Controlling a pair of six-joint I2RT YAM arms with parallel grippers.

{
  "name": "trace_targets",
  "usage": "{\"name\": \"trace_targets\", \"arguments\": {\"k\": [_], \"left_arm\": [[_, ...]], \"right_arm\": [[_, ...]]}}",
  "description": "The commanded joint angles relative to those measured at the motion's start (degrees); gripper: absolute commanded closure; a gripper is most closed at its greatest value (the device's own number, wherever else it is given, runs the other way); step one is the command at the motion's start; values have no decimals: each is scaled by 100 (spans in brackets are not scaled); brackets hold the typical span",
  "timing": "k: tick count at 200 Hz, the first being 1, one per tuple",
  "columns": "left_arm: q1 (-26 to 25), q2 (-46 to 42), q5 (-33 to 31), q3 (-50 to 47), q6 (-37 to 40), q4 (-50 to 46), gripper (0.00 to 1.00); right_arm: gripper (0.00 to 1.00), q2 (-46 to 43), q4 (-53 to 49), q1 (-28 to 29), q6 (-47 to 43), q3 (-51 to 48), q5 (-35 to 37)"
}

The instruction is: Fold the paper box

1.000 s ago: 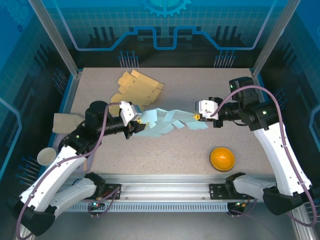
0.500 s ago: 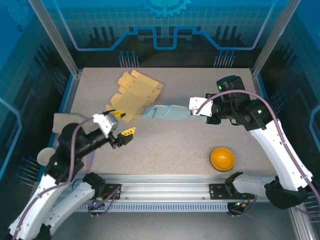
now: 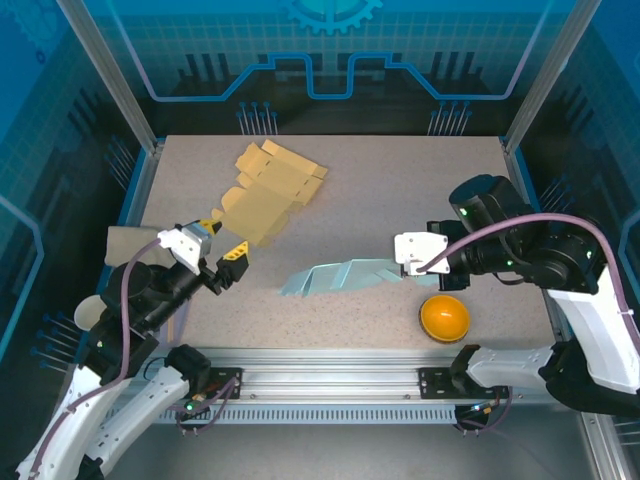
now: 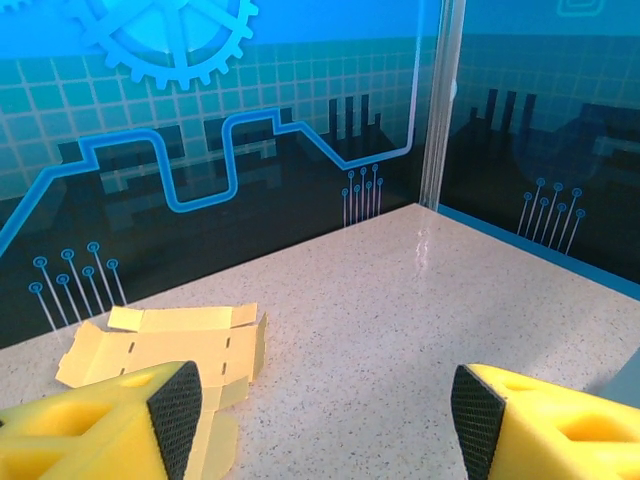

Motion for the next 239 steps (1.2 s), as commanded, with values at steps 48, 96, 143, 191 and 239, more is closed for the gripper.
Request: {"name": "trace_targets", "arguments": {"k": [48, 96, 143, 191, 239], "left_arm": [[-30, 31, -121, 162, -319, -150, 30], [-23, 32, -135, 24, -254, -146, 29], [-27, 132, -124, -168, -184, 1, 29], [-27, 313, -67, -285, -157, 69, 29], [-28, 330, -93, -415, -119, 83, 29]], "right_arm": [[100, 1063, -1166, 119, 433, -249, 612], [100, 1794, -1023, -35, 191, -365, 1104], [100, 2325, -338, -387, -301, -392, 1658], [100, 2718, 648, -760, -798, -801, 1540], [100, 2541, 2634, -1021, -1136, -2323, 1513]]}}
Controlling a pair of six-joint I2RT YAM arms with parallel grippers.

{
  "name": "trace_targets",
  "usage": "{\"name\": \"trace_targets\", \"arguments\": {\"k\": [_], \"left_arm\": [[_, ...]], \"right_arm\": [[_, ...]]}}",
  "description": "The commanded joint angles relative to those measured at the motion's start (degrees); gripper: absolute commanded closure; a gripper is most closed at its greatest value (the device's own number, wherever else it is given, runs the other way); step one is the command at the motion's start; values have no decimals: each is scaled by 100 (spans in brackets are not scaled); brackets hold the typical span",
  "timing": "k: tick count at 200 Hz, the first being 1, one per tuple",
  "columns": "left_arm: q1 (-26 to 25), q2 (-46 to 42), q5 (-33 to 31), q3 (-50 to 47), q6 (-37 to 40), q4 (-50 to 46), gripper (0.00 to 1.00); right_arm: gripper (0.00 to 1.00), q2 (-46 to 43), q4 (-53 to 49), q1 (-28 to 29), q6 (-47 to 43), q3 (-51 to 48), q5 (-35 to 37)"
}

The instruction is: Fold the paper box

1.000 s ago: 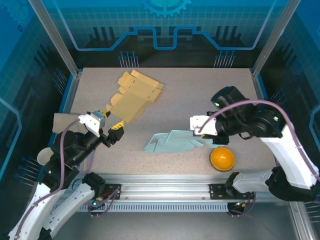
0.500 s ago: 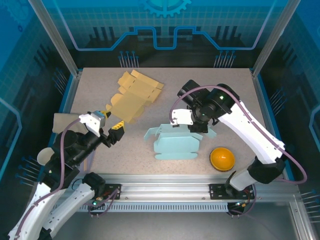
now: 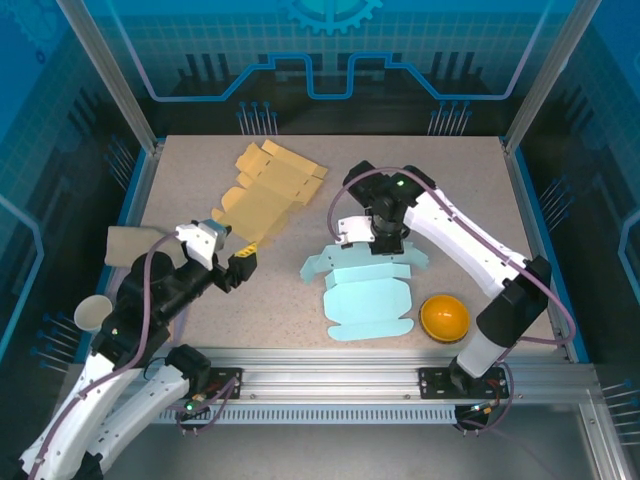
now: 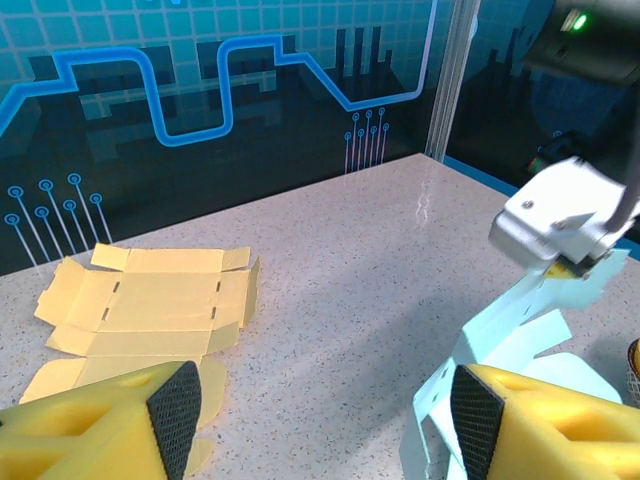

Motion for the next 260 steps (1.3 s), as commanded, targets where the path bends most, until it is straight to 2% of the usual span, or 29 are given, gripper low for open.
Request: {"name": "trace_targets", "arguments": {"k": [1, 39, 78, 99, 118, 151, 183, 201, 224, 260], "left_arm": [[-30, -6, -59, -133, 98, 135, 29], [-31, 125, -186, -77, -216, 111, 30], [-27, 646, -971, 189, -1868, -281, 33], [-23, 1183, -949, 181, -2656, -408, 34], [-26, 1692, -824, 133, -2985, -422, 39], [-26, 2258, -655, -208, -3126, -85, 47], [-31, 2680, -327, -601, -3145, 596, 50], [-24, 3012, -390, -755, -3057, 914, 51], [-26, 3459, -491, -839, -2901, 1212, 54], [-74, 4016, -4, -850, -2591, 1763, 56]], "right_arm": [[100, -114, 1195, -110, -340, -627, 74], [100, -419, 2723, -117, -521, -1901, 217], [100, -771, 3806, -125, -765, -2839, 257], [100, -866, 4113, -162, -898, -3088, 266], [100, -922, 4254, -234, -935, -3191, 157], [100, -940, 4301, -468, -975, -3226, -154], [100, -978, 4299, -708, -1180, -3253, -499], [100, -1090, 4506, -771, -1441, -3430, -641], [100, -1233, 4905, -739, -1736, -3694, -686], [100, -1277, 5693, -603, -2232, -4263, -322]]}}
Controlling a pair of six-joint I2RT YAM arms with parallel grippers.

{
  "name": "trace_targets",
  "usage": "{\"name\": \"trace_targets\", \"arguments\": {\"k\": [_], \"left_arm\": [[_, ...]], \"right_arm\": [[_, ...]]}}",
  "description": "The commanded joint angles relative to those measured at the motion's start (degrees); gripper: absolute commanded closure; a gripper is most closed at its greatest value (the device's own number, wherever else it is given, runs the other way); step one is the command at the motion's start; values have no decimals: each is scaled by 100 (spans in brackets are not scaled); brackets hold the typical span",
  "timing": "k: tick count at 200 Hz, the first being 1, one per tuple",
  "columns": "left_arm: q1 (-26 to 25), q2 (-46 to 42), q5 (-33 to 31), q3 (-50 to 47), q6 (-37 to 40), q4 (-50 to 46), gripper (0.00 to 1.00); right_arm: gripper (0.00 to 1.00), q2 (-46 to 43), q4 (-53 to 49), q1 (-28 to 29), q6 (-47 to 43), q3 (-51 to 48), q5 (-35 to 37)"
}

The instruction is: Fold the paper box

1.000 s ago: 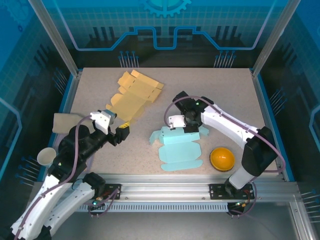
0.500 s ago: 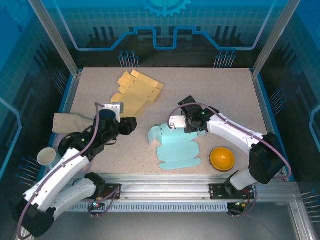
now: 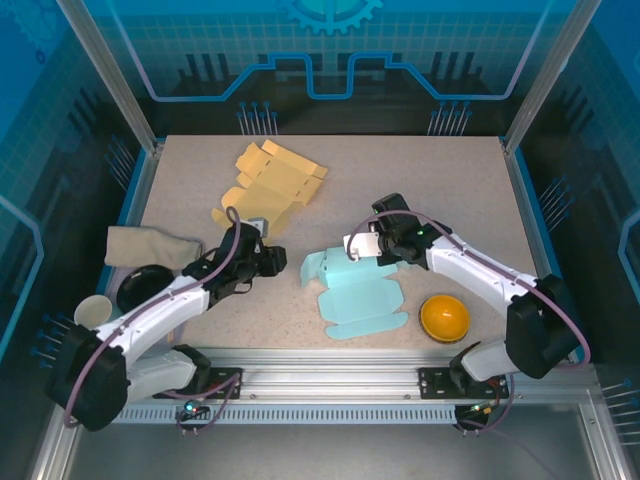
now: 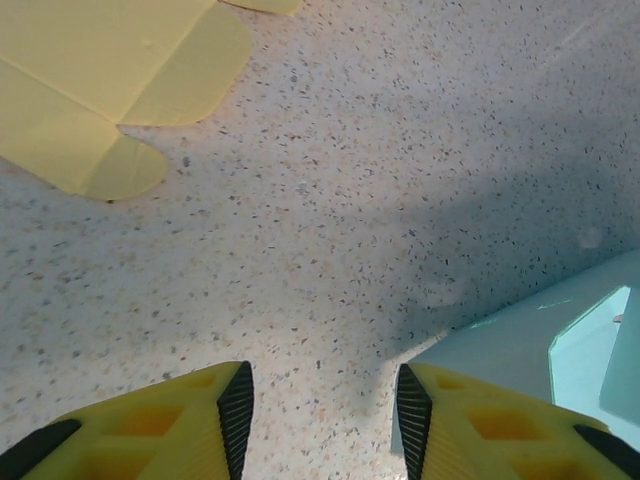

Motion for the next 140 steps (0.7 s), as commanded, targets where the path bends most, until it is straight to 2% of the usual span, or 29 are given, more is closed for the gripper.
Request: {"name": "trace_targets", "arguments": {"k": [1, 27, 51, 88, 140], "left_arm": [[-77, 228, 397, -64, 381, 665, 56], [-318, 367, 572, -184, 877, 1023, 57], [-449, 426, 649, -379, 974, 1279, 59], [-512, 378, 532, -657, 1091, 1355, 60], [-520, -177, 414, -958, 1089, 1482, 60]], "right_arm": [[100, 46, 487, 76, -462, -407, 158], [100, 99, 1294, 233, -709, -856, 591], [100, 152, 2550, 353, -983, -1352, 1099], [100, 119, 3999, 450, -1377, -2051, 1304], [100, -71, 4701, 453, -1365, -2322, 1303]]}}
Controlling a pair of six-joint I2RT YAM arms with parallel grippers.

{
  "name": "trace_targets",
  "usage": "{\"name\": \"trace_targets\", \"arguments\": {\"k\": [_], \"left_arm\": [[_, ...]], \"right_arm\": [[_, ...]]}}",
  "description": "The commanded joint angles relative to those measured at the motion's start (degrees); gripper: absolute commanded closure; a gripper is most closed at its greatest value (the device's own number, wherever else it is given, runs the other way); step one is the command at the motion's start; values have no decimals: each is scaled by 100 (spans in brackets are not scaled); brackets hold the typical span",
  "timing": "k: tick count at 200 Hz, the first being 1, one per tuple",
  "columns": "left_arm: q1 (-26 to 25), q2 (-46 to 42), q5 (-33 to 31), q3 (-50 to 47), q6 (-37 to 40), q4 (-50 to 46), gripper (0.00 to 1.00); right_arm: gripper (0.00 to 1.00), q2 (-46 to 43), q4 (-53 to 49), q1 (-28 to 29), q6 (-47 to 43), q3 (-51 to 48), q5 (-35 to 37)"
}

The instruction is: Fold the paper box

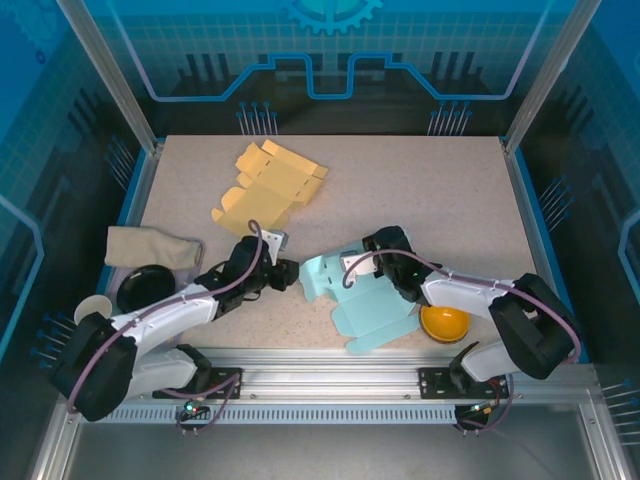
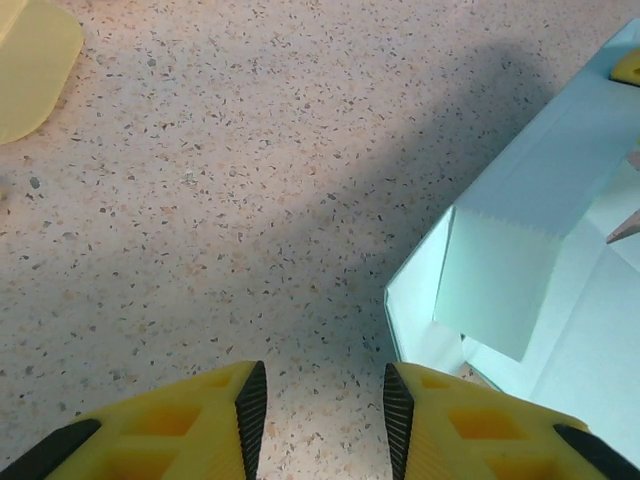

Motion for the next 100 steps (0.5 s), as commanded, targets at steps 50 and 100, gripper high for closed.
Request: {"name": "trace_targets", "arguments": {"k": [50, 100], "left_arm": [[-72, -1066, -399, -528, 40, 54, 62], [-77, -837, -1134, -393, 241, -272, 62]], "right_arm": [[100, -572, 746, 12, 223, -177, 141], [100, -512, 996, 16, 209, -304, -43]]}}
